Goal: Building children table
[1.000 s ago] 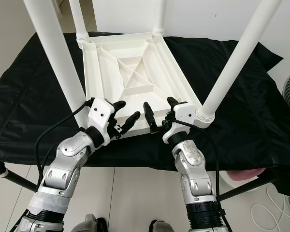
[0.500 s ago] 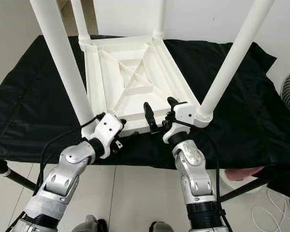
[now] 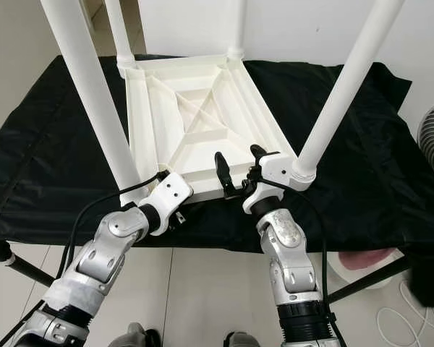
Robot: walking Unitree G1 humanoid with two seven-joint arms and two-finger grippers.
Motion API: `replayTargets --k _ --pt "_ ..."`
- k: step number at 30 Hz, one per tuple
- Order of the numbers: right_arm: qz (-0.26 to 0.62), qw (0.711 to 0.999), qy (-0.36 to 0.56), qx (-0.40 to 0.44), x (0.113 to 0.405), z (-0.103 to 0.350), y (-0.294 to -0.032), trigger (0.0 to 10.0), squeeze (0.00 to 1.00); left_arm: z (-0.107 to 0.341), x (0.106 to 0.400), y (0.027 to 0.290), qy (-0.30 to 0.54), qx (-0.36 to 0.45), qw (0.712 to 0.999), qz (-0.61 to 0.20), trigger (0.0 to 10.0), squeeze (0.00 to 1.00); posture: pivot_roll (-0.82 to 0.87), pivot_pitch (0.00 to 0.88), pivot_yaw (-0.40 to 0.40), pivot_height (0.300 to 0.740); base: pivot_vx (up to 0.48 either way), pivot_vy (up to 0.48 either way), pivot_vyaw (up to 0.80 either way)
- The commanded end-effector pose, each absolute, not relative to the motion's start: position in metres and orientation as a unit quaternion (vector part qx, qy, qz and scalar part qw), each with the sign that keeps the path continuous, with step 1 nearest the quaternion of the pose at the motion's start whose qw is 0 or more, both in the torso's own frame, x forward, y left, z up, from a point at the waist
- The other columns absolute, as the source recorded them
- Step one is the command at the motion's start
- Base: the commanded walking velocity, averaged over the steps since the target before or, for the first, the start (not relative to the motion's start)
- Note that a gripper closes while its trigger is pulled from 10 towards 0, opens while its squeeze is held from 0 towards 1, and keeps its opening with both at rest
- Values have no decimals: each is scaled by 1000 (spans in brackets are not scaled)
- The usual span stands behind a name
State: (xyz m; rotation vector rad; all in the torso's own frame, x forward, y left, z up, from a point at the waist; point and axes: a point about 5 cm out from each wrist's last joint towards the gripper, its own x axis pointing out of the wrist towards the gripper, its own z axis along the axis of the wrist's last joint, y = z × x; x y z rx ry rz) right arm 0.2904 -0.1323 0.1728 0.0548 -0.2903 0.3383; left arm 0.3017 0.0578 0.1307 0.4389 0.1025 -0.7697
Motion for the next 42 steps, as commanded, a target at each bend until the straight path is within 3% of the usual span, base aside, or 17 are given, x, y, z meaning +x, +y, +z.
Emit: replayTargets --k 1,4,11,13,17,22,31,37,42 --pt "164 976 -143 26 293 173 -132 10000 0 127 304 58 54 218 919 -325 10000 0 -99 82 38 740 0 0 0" --pt "165 975 -144 27 293 173 -130 10000 0 139 297 42 27 180 915 -360 10000 0 -100 85 38 740 0 0 0" --pt "164 976 -143 27 293 172 -131 10000 0 142 284 47 -3 173 905 -388 10000 0 -101 85 41 740 0 0 0" --pt "166 976 -140 27 294 170 -130 10000 0 152 268 62 -32 132 908 -395 10000 0 -77 91 36 740 0 0 0" --pt "168 975 -139 28 294 170 -129 10000 0 155 264 69 -36 119 913 -389 10000 0 -77 91 36 740 0 0 0" --pt "181 974 -135 31 299 168 -124 10000 0 158 243 105 -28 74 931 -357 10000 0 -29 98 21 740 0 0 0" --pt "203 970 -131 32 305 167 -117 10000 0 150 209 150 28 110 927 -358 10000 0 3 103 2 740 0 0 0" --pt "208 969 -131 35 307 167 -113 10000 0 153 218 184 25 137 951 -277 10000 0 41 98 -7 740 0 0 0" --pt "209 968 -133 40 308 166 -110 10000 0 160 225 193 9 135 962 -238 10000 0 40 93 -6 740 0 0 0"
